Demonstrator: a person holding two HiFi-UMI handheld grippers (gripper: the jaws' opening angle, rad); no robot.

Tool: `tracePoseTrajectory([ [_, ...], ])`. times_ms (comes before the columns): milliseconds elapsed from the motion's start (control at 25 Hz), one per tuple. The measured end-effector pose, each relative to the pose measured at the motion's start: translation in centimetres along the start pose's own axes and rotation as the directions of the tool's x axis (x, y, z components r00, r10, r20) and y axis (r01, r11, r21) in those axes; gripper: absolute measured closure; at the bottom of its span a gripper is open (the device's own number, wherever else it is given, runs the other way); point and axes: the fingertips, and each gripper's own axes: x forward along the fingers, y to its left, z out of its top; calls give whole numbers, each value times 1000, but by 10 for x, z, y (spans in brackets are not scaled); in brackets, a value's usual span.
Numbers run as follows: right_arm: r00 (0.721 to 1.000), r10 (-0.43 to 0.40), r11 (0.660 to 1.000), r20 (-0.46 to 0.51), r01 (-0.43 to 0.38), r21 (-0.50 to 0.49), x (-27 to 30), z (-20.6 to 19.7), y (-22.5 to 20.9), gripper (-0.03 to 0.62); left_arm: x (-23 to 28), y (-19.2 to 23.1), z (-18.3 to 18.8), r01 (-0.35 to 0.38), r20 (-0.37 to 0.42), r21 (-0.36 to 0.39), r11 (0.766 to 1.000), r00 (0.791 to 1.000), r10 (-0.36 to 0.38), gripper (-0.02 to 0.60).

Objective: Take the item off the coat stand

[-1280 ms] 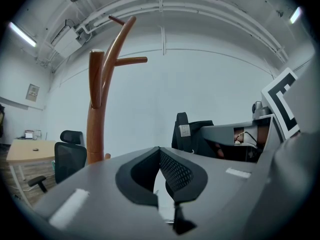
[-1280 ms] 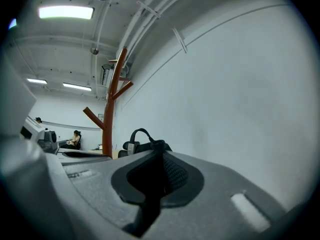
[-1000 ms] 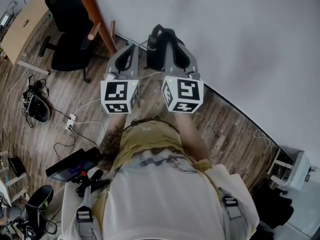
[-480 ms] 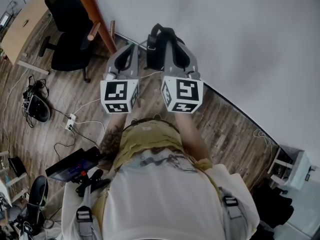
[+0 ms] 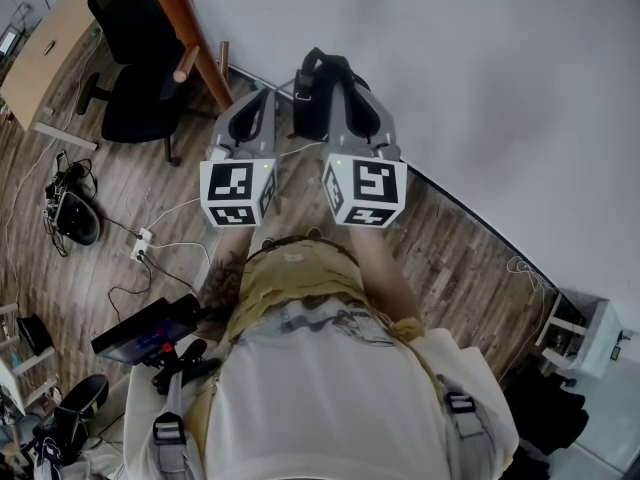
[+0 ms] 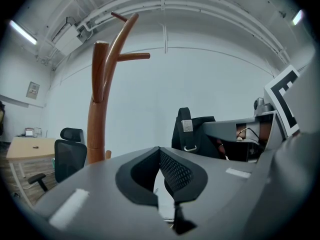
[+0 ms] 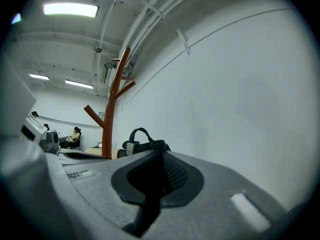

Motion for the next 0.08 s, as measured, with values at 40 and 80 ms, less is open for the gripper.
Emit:
tracePoseTrajectory([
  [40, 1000, 1, 1000, 0, -1, 0, 0, 0, 0, 591, 0, 0, 0, -1, 1, -1, 1000, 1000, 1, 583],
  [80, 1000, 2, 1000, 1, -2, -1, 0, 0, 1, 591, 0, 1, 0, -2, 1, -3, 1000, 1000, 2, 583],
])
